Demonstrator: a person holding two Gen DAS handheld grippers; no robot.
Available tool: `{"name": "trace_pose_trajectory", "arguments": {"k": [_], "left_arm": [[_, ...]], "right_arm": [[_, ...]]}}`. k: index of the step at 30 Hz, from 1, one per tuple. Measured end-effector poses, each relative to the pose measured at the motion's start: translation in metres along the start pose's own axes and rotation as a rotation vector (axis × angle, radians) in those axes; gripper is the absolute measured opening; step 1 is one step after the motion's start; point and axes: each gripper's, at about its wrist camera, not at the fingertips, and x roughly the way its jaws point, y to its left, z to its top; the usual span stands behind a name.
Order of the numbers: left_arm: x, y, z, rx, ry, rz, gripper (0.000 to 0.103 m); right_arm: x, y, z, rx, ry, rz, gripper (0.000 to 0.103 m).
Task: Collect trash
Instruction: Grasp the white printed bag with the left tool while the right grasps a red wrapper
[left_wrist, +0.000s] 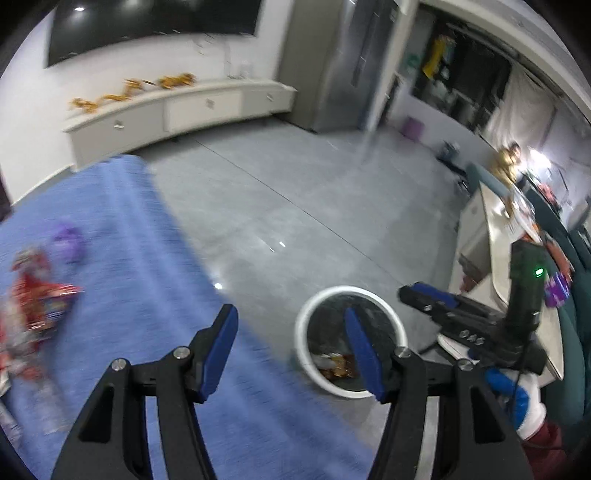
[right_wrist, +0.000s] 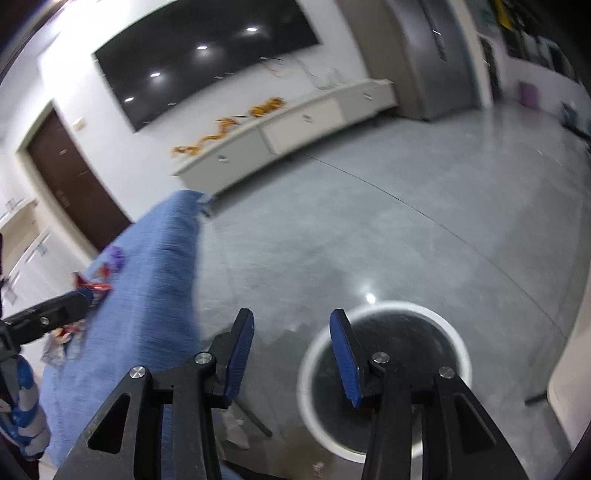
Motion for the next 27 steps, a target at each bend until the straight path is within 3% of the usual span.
{"name": "trace_pose_trajectory", "arguments": {"k": [6, 12, 17, 20, 24, 27], "left_arm": [[-0.064, 0.087, -0.029, -0.118, -0.088, 0.134, 0.059], [-0.122, 0.192, -0.066, -0.257, -0.150, 0.321, 0.059], [-0.158, 0.280, -0.106, -0.389, -0.183, 0.504, 0.073], [-0.169, 0.328, -0.125, -0.482, -0.194, 0.604, 0.075], [-0.166, 0.373, -0.141, -0.592, -0.195, 0.634, 0.076], [-0.159, 0.394, -0.148, -0.650, -0.189, 0.606, 0.076]], "right_arm": [[0.010, 0.098, 0.019, -0.152, 0.007, 0.120, 0.050], [0.048, 0.194, 0.023, -0.289, 0.059, 0.222, 0.057], [0.085, 0.257, 0.019, -0.375, 0.091, 0.261, 0.068], [0.107, 0.287, 0.019, -0.409, 0.109, 0.282, 0.072], [0.129, 0.320, 0.018, -0.466, 0.122, 0.294, 0.076], [0.147, 0.335, 0.016, -0.486, 0.137, 0.291, 0.076]]}}
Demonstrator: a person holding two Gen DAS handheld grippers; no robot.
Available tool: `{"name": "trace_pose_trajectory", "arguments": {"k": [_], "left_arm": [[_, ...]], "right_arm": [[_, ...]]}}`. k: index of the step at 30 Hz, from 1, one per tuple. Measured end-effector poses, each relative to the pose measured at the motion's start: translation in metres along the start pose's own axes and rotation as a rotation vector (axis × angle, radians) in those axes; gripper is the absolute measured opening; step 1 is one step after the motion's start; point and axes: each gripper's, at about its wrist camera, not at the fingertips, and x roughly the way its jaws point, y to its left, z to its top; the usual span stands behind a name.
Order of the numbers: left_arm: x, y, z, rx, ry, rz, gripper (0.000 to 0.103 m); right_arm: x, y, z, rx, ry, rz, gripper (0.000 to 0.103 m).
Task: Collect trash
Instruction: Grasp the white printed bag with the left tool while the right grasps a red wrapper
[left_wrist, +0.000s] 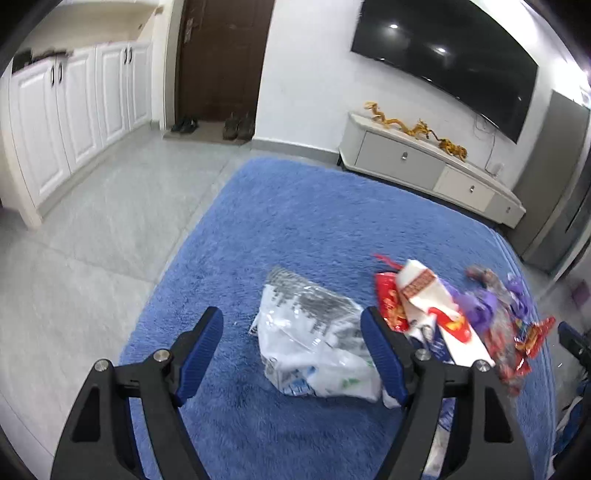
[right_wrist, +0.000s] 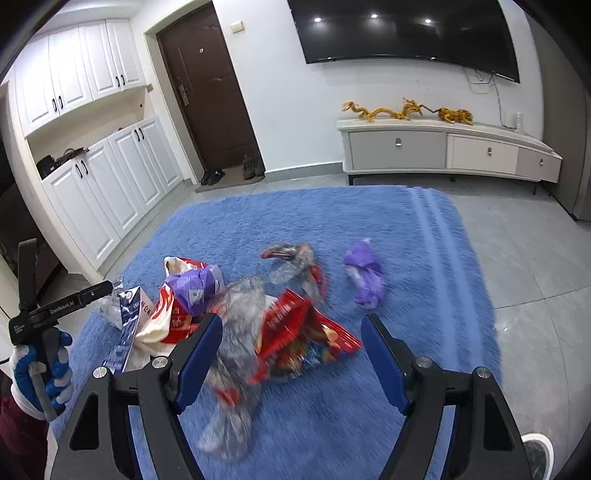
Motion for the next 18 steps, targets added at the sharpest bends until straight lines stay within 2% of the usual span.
{"name": "trace_pose_trajectory", "arguments": {"k": [6, 8, 9, 11, 14, 18], "left_arm": [[0.026, 0.009, -0.009, -0.077, 0.076, -0.079, 0.076], [0.028, 0.009, -0.017, -0.081, 0.093, -0.096, 0.074], [0.027, 0.011, -0.023, -0.081, 0.095, -0.102, 0.070], [0.023, 0.009, -0.027, -0.071, 0.095, -0.116, 0.051], [0.012, 0.004, -0.031, -0.062, 0.086, -0.120, 0.043], [-0.005, 0.003, -0.036, -0.060, 0.063, -0.114, 0.037]], "right_arm": [[0.033, 0.000, 0.000, 0.000, 0.060, -0.035, 0.074], [0.039, -0.001, -0.003, 0.003, 0.081, -0.027, 0.046], [0.041, -0.005, -0.005, 0.016, 0.088, -0.012, 0.042], [0.037, -0.006, -0.009, 0.022, 0.082, 0.000, 0.030], [0.025, -0.011, -0.015, 0.035, 0.062, 0.018, 0.022], [-0.004, -0.017, -0.021, 0.051, 0.013, 0.051, 0.020]]}}
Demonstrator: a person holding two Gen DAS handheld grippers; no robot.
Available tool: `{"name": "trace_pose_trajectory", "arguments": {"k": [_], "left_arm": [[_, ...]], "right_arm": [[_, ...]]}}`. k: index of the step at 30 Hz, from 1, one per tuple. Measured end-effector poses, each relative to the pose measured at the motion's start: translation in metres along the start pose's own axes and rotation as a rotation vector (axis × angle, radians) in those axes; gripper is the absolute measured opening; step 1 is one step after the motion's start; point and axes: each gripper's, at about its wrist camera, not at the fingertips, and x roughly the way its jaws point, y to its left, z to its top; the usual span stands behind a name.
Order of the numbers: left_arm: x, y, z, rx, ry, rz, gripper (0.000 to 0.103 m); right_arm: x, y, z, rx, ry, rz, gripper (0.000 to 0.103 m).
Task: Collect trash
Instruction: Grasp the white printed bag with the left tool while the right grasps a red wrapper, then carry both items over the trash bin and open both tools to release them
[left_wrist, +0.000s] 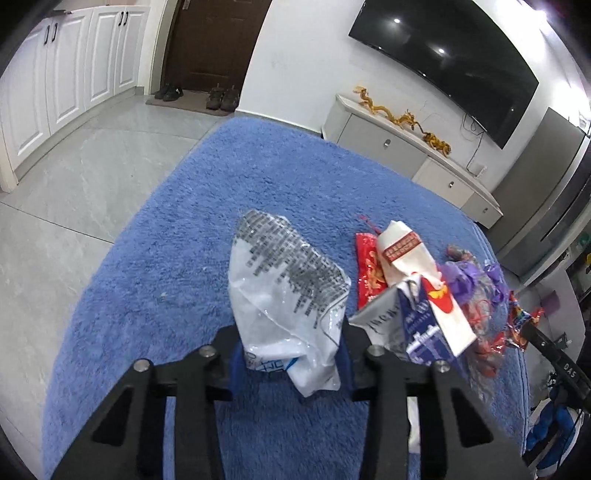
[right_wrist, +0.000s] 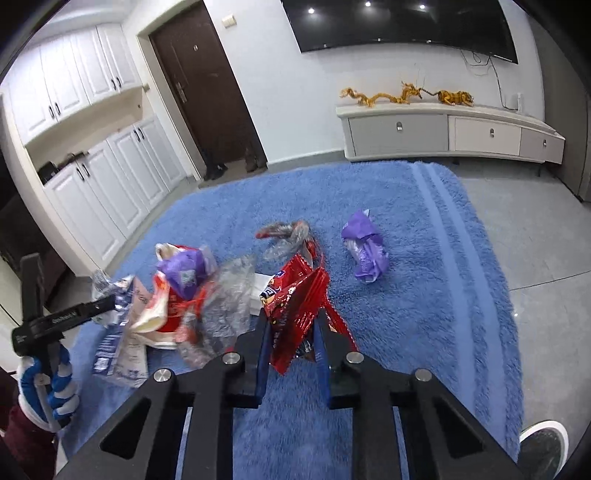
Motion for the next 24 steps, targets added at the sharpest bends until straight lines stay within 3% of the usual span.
{"name": "trace_pose_trajectory", "arguments": {"k": [7, 12, 18, 24], "left_arm": [[-0.061, -0.013, -0.001, 0.037, -0.098, 0.021, 0.036], [-0.100, -0.049, 0.002, 0.110, -0.154, -0.011, 0.036], [-0.107, -0.138, -0.009, 0.251, -0.124, -0.131, 0.036], [-0.080, -0.255, -0.051, 0.421, 0.006, -0.283, 0.036]], "right_arm": [[-0.053, -0.006, -0.010, 0.024, -0.078, 0.057, 0.020], [-0.090, -0.022, -0.019, 0.062, -0.138, 0.075, 0.020], [-0.139, -0.063, -0.041, 0.114, -0.195, 0.006, 0.020], [-0.183, -0.128, -0.084, 0.196, -0.205, -0.150, 0.020]]}}
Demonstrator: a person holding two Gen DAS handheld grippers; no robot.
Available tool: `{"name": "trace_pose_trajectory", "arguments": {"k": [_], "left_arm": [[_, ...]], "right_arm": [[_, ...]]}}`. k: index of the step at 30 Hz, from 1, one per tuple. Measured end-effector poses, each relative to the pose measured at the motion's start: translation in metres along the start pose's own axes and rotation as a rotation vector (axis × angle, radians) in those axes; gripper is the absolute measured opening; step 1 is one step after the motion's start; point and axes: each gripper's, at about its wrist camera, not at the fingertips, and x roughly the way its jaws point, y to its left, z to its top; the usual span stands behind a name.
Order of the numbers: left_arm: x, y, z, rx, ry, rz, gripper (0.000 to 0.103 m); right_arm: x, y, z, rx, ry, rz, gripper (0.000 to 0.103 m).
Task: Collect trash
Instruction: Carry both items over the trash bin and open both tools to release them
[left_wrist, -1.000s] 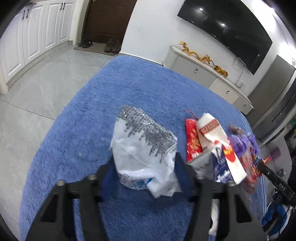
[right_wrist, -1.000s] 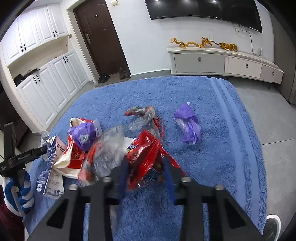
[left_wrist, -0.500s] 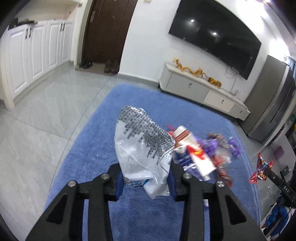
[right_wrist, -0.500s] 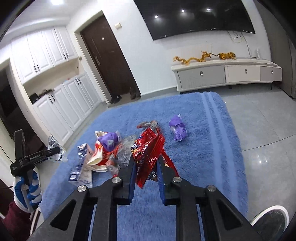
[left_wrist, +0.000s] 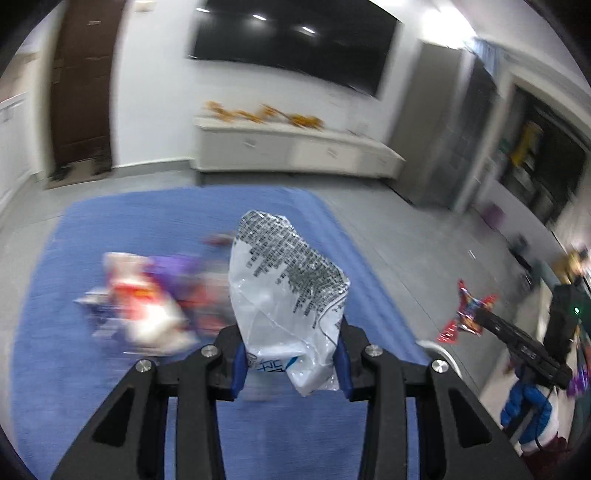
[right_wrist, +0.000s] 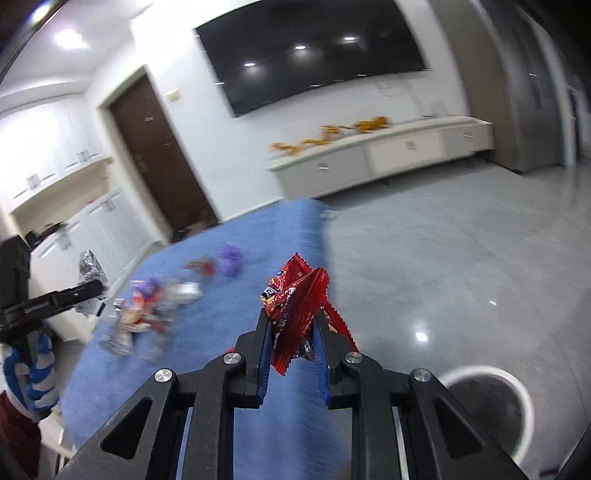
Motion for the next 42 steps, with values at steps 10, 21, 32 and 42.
{"name": "trace_pose_trajectory", "arguments": {"k": [10, 21, 32, 42], "left_arm": [[0.105, -0.194, -0.026, 0.247, 0.240, -0.212, 0.038], [0.188, -0.306, -0.050, 0.350, 0.393, -0.293, 0.063], [0.151, -0.302, -0.034, 0.344, 0.286, -0.316, 0.064], [0.073, -0.223, 0.005, 0.265, 0.075, -0.229, 0.064]], "right_arm": [[-0.018, -0.128, -0.066, 0.188, 0.091, -0.259, 0.020], [-0.016, -0.194, -0.111, 0.318, 0.164, -0.359, 0.042], [-0.040, -0.193, -0.108, 0.319, 0.131, -0.405, 0.046], [-0.050, -0.131, -0.061, 0.211, 0.045, -0.327, 0.046]]}}
